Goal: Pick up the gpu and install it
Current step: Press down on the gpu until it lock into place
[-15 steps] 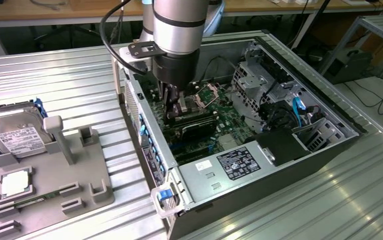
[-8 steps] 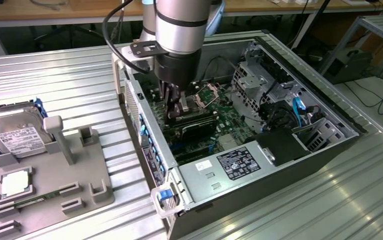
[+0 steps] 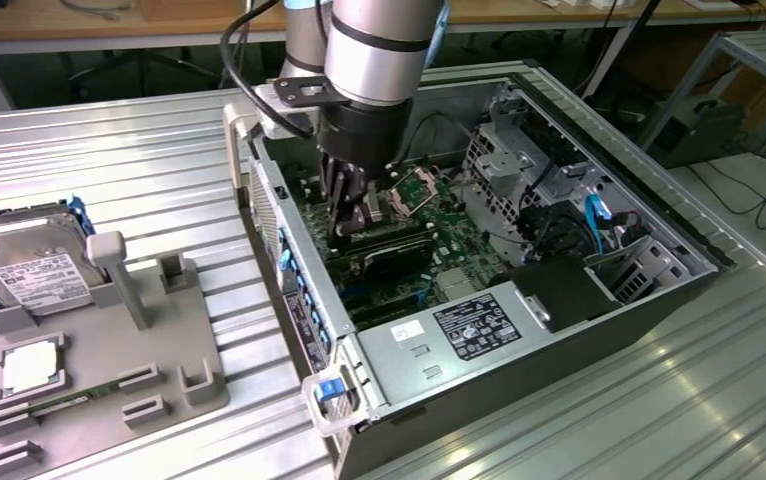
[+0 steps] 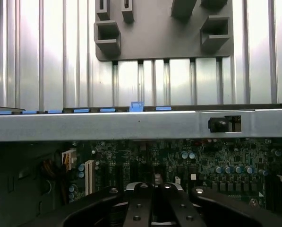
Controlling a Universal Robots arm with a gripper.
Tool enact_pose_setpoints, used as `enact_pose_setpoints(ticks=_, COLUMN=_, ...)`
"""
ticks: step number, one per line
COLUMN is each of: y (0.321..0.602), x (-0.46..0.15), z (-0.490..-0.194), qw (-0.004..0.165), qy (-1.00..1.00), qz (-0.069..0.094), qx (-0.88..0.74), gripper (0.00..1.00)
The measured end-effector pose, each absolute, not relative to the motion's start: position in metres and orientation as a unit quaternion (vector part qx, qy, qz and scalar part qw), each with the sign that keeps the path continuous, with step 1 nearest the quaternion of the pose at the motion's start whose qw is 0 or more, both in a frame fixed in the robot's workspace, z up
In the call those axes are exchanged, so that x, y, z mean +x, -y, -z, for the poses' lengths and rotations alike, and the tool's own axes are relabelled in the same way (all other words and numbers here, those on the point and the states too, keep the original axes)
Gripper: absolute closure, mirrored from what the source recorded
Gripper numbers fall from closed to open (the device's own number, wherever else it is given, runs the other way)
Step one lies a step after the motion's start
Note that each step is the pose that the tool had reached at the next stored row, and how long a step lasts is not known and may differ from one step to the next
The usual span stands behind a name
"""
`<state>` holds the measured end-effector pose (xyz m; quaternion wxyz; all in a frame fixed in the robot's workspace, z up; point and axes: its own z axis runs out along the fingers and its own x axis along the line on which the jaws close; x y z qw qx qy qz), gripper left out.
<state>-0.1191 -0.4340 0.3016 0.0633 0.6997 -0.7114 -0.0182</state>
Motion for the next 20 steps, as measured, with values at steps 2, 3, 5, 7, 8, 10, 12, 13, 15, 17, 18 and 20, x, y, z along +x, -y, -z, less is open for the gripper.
enact_pose_setpoints(ticks=2, y=0.434, x=-0.115, z=-0.302, qw=0.069, qy=0.711, qz=0.023, qx=0.700, gripper=0.89)
enact_pose_setpoints(ticks=3, y=0.434, x=-0.113, z=-0.302, qw=0.070, qy=0.711, qz=0.025, qx=0.699, gripper=0.89)
enact_pose_setpoints(ticks=5, y=0.434, x=-0.108, z=-0.302, qw=0.073, qy=0.710, qz=0.027, qx=0.699, gripper=0.89)
enact_pose_setpoints(ticks=7, y=0.434, x=-0.103, z=-0.302, qw=0.075, qy=0.710, qz=0.029, qx=0.699, gripper=0.89)
enact_pose_setpoints(ticks=8, y=0.434, x=-0.100, z=-0.302, qw=0.077, qy=0.710, qz=0.031, qx=0.699, gripper=0.89)
enact_pose_setpoints(ticks=10, y=0.435, x=-0.098, z=-0.301, qw=0.088, qy=0.709, qz=0.042, qx=0.699, gripper=0.89)
enact_pose_setpoints(ticks=12, y=0.435, x=-0.097, z=-0.301, qw=0.101, qy=0.707, qz=0.058, qx=0.698, gripper=0.89)
enact_pose_setpoints(ticks=13, y=0.435, x=-0.097, z=-0.302, qw=0.107, qy=0.706, qz=0.066, qx=0.697, gripper=0.89)
enact_pose_setpoints(ticks=15, y=0.435, x=-0.096, z=-0.302, qw=0.127, qy=0.702, qz=0.085, qx=0.695, gripper=0.89)
enact_pose_setpoints(ticks=17, y=0.434, x=-0.094, z=-0.301, qw=0.138, qy=0.700, qz=0.096, qx=0.694, gripper=0.89)
enact_pose_setpoints(ticks=18, y=0.433, x=-0.094, z=-0.301, qw=0.141, qy=0.700, qz=0.099, qx=0.693, gripper=0.89)
enact_pose_setpoints(ticks=20, y=0.428, x=-0.094, z=-0.298, qw=0.142, qy=0.700, qz=0.101, qx=0.693, gripper=0.89)
